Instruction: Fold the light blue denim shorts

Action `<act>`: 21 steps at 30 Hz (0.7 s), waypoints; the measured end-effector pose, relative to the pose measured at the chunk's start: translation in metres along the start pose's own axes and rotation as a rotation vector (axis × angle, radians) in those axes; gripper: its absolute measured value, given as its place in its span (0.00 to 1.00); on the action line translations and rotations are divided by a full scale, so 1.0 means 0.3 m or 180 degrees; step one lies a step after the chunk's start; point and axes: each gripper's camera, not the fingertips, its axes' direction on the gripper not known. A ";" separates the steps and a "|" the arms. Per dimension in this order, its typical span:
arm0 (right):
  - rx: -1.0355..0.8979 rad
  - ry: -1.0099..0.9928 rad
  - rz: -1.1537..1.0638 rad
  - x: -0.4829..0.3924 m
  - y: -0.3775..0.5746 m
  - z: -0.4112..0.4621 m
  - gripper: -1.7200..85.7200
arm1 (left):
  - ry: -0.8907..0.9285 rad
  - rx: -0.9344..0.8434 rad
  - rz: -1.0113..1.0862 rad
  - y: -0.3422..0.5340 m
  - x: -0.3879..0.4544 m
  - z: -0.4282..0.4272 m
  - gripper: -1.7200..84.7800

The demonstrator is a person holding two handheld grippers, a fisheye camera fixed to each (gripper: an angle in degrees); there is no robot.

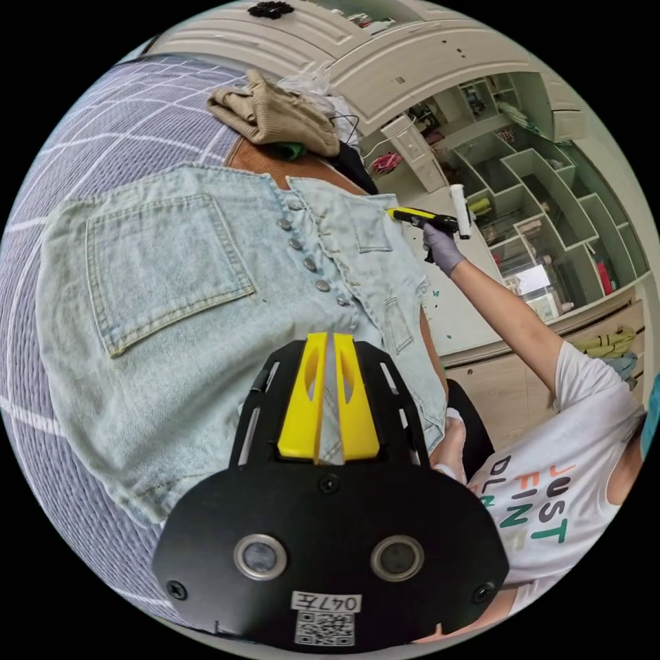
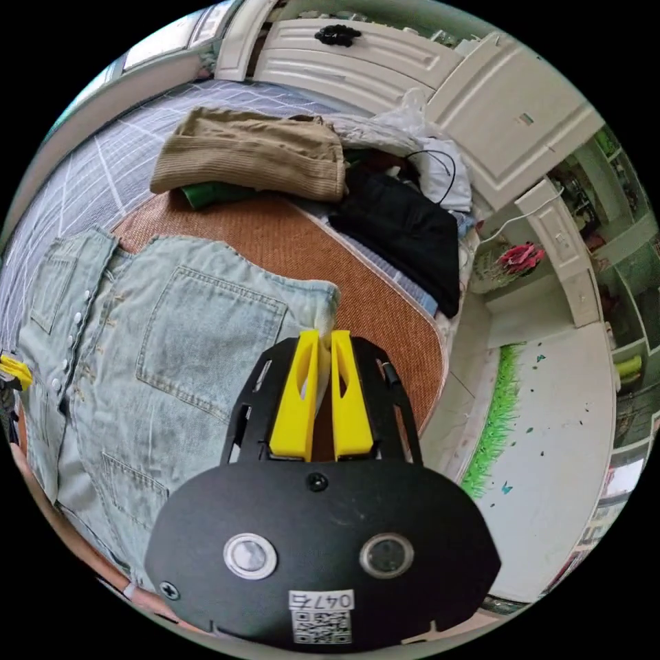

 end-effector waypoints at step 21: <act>-0.0229 -0.0605 -0.2446 -0.905 -0.451 0.067 0.06 | -0.0328 -0.0056 -0.0563 0.243 -0.098 -0.091 0.01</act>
